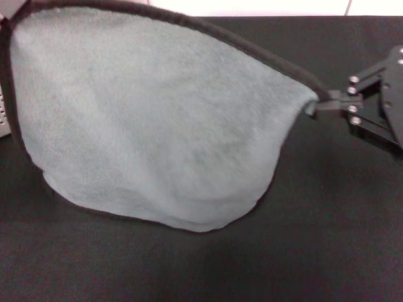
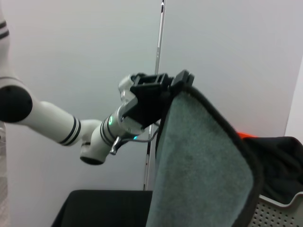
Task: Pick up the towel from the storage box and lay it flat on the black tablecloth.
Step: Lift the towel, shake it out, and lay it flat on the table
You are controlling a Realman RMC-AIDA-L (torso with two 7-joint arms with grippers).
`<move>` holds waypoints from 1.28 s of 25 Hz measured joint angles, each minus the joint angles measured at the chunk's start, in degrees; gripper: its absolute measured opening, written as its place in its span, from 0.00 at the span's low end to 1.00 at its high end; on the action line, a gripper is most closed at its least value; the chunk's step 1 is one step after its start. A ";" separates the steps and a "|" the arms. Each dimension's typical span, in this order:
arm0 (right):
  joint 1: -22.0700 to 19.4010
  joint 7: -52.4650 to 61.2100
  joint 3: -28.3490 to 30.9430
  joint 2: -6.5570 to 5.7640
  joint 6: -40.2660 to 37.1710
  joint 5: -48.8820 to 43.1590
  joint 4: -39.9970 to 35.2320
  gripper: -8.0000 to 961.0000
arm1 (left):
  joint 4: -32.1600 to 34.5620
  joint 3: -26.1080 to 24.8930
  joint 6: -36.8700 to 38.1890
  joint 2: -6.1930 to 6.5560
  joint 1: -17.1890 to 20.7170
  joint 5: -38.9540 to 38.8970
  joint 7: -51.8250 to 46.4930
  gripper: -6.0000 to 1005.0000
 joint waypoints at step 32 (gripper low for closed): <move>-4.53 7.01 10.46 0.54 -23.68 6.05 8.93 0.02 | -12.04 31.14 -0.19 -1.50 6.31 -14.01 10.24 0.02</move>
